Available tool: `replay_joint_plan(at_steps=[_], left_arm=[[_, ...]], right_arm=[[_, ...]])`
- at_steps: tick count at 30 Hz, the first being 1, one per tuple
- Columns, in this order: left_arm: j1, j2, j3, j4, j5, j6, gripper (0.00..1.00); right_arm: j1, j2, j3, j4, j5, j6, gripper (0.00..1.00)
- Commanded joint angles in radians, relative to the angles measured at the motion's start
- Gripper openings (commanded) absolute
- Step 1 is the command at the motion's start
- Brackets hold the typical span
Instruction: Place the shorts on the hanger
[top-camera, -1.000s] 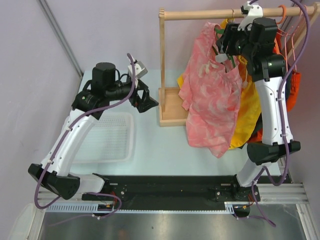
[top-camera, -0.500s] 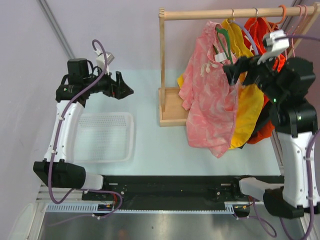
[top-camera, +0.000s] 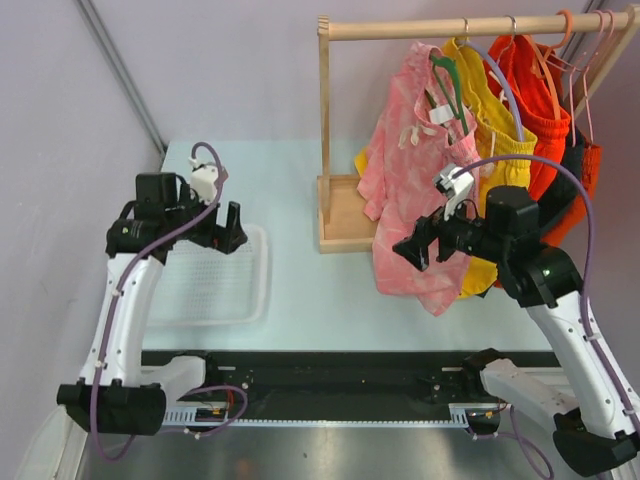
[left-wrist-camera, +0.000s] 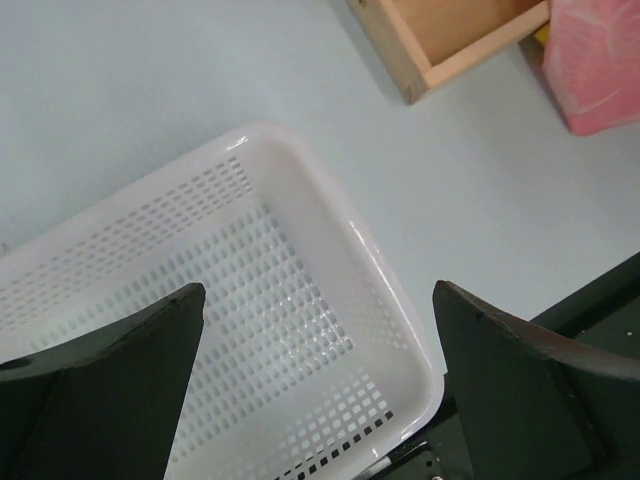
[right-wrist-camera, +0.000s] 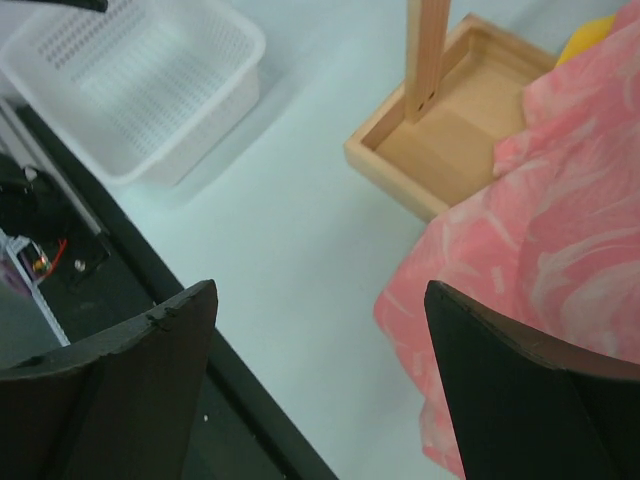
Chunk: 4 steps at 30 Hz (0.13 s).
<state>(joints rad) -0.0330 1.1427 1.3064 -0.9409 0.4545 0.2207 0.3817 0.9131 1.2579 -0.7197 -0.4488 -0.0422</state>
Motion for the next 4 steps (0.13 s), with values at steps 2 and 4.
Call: replay_joint_plan(at_steps=[2,4], left_arm=[[0.001,-0.115,-0.073,0.002,-0.121,0.054,1.00],[0.001,-0.133,-0.076,0.010,-0.132,0.054,1.00]], right_arm=[[0.059,-0.046,-0.029,0.003,0.047,-0.067,0.90],[0.068,-0.051,-0.031,0.011,0.058,-0.079,0.90]])
